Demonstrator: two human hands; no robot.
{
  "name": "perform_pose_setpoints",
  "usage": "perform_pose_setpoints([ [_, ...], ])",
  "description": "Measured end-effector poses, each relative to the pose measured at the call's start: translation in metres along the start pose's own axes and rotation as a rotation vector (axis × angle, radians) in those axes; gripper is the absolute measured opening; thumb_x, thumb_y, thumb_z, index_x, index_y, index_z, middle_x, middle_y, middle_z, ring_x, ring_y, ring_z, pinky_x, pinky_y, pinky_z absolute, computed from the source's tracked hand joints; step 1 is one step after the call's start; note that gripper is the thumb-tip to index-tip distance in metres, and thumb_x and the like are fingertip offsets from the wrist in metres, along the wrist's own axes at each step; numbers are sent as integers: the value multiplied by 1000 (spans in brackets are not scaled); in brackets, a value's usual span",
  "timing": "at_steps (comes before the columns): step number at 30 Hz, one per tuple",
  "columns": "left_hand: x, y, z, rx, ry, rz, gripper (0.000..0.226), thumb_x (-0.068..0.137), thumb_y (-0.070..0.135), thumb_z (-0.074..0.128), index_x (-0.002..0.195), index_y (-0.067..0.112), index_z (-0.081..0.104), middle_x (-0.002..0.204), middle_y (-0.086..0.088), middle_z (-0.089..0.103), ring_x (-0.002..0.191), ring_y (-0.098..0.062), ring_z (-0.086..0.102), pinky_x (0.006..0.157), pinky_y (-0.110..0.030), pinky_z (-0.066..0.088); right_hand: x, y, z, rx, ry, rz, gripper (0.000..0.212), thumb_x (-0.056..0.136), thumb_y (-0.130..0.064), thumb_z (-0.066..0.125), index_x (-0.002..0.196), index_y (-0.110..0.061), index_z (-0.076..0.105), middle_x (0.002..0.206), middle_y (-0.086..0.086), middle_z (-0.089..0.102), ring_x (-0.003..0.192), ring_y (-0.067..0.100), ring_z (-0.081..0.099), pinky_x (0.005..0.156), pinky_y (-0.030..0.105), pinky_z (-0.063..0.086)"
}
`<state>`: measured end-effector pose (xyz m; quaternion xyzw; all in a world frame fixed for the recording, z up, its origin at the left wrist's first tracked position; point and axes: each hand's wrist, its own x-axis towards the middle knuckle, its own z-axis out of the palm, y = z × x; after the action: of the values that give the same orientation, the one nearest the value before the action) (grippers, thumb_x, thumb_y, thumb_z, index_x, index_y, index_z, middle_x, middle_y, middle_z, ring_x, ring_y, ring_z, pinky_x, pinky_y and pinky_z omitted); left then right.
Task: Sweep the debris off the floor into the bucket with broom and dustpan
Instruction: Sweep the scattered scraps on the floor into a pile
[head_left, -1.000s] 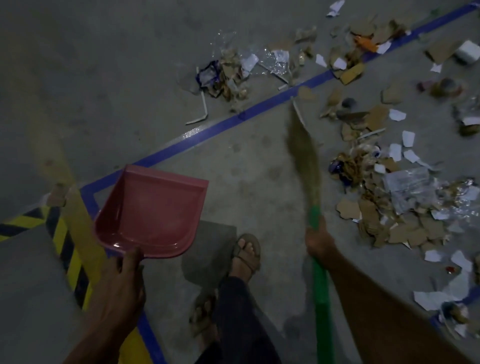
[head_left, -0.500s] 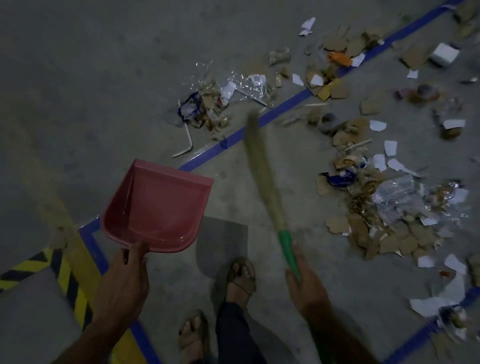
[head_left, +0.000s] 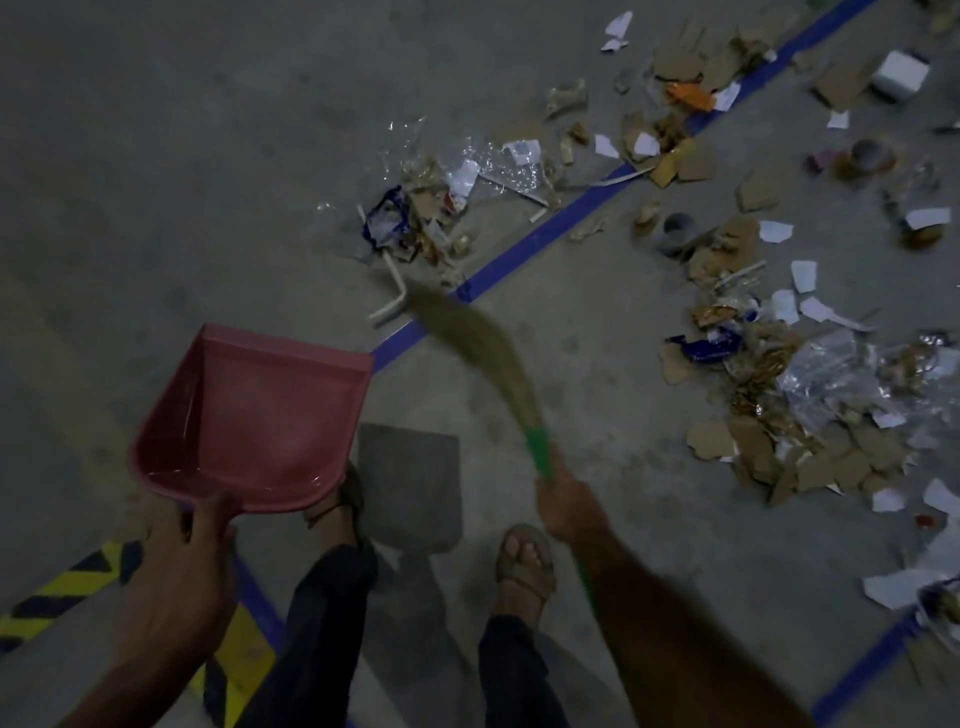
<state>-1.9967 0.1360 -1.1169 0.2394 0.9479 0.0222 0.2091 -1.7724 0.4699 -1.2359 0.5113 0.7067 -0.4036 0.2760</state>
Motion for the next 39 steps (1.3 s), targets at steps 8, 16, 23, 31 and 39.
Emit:
perform_pose_setpoints([
  [8,57,-24,-34,-23,-89,46,26,99,28,45,125,26,47,92,-11,47,72,-40,57,58,-48,49,-36,37,-97,82,411,286,65,101,-41,47,157,-34,14,110,28,65,90,44,65,78,44,51],
  [16,100,-86,-118,-14,-110,46,39,96,24,51,133,29,44,97,-6,48,72,-38,59,57,-43,50,-129,-73,-56,26,307,134,65,100,-39,48,151,-48,8,125,22,64,93,36,66,80,40,50],
  [23,130,-132,-139,14,-68,-15,34,94,20,59,126,26,50,97,-12,51,71,-38,62,56,-41,49,-94,-212,30,-241,-22,-264,55,102,-52,35,148,-60,6,129,7,61,104,28,65,86,37,51],
  [31,197,-117,-126,-6,-66,-49,29,96,20,56,123,28,48,99,-15,51,74,-43,62,59,-42,46,40,-324,67,-328,-205,-296,64,104,-42,34,152,-50,-8,138,25,51,111,41,58,91,49,48],
  [39,275,-60,-122,-5,-73,61,31,96,16,57,125,24,51,95,-15,50,70,-42,59,56,-40,44,106,-272,6,102,116,51,64,103,-39,42,158,-32,11,125,11,62,106,31,63,85,34,49],
])
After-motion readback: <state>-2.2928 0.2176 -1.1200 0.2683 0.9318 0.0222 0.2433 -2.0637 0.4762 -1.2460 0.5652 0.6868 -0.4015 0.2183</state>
